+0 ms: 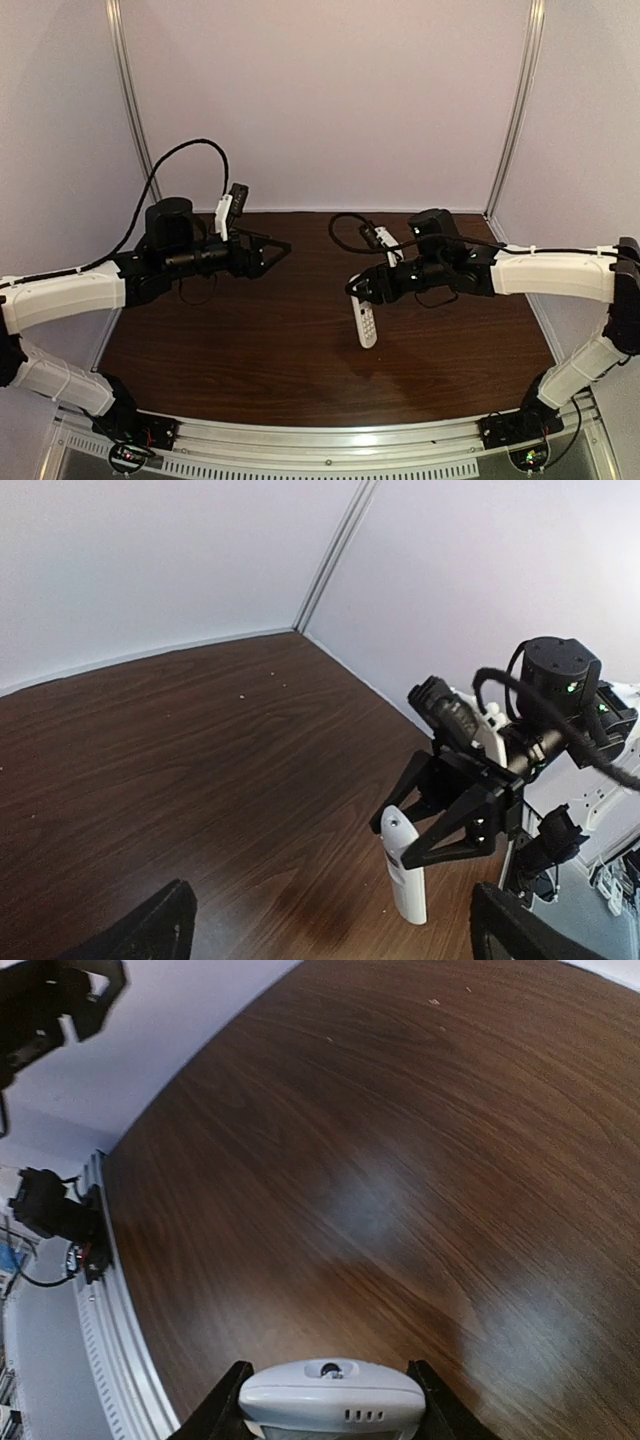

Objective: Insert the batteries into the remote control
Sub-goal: Place the remote control at the center of the board.

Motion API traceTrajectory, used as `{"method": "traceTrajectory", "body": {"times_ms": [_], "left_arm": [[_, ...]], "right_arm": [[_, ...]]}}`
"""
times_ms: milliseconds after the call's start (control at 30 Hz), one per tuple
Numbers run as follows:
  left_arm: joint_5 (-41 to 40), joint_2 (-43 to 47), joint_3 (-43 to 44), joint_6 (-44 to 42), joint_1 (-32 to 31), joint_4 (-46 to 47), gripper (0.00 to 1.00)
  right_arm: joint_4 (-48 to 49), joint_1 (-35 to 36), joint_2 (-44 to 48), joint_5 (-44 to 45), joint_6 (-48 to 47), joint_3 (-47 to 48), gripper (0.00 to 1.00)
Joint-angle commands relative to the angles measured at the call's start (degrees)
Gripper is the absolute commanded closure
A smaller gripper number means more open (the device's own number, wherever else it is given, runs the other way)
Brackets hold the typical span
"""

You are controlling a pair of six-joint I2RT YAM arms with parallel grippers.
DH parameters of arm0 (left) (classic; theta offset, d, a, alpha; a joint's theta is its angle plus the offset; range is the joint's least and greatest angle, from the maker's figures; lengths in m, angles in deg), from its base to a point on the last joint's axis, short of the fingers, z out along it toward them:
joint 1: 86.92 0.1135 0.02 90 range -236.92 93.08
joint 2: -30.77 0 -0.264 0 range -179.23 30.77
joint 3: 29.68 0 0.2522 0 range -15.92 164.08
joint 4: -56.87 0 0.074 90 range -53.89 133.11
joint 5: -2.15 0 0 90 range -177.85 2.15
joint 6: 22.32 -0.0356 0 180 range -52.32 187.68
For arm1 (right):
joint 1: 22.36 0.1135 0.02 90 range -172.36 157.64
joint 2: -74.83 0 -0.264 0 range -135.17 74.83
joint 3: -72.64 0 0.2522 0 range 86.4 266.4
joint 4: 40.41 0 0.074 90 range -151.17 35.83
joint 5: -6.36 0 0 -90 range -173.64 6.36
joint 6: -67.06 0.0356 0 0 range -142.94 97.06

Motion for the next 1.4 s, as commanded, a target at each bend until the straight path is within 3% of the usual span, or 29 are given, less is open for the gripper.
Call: {"method": "traceTrajectory", "body": {"times_ms": [0, 300, 700, 1367], "left_arm": [[-4.5, 0.7, -1.7, 0.7, 0.3, -3.0, 0.02], [-7.5, -0.9, -2.2, 0.2, 0.5, -5.5, 0.03], [-13.8, -0.6, -4.3, -1.1, 0.7, -9.1, 0.03], [-15.0, -2.3, -2.6, -1.7, 2.1, -13.5, 0.03]], "right_arm": [[-13.5, -0.1, -6.8, 12.5, -4.4, 6.4, 0.97], [-29.0, 0.0, -21.3, 22.9, -9.8, 19.9, 0.97], [-32.2, 0.3, -32.7, 22.9, -10.4, 25.3, 0.93], [-32.2, 0.9, -33.7, 22.8, -9.5, 27.0, 0.26]]}}
